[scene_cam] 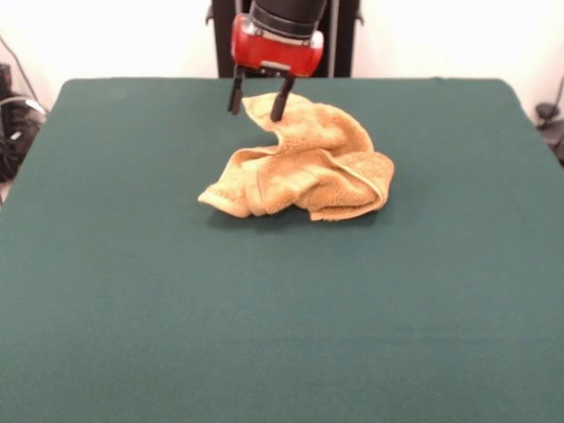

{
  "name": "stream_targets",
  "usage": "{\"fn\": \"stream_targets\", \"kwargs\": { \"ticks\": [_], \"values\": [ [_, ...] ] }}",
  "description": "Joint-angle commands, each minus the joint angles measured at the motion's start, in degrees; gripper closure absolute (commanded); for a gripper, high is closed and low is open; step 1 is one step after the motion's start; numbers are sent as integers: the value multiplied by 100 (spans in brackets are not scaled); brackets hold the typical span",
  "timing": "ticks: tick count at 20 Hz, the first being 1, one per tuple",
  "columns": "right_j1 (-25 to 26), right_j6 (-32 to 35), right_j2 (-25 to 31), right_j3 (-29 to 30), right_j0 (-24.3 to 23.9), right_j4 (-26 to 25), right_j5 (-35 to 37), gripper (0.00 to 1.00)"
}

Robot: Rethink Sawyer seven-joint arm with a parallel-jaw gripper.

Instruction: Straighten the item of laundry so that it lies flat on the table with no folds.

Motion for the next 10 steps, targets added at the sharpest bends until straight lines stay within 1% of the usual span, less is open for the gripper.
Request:
{"fn": "stream_targets", "kwargs": {
  "ticks": [1, 7, 10],
  "values": [
    [-431, 225, 1205, 733, -1123, 30, -229, 0],
    [-477, 306, 1344, 788, -1265, -118, -243, 0],
    [-475, 354, 1297, 738, -1217, -215, -284, 0]
  ]
}}
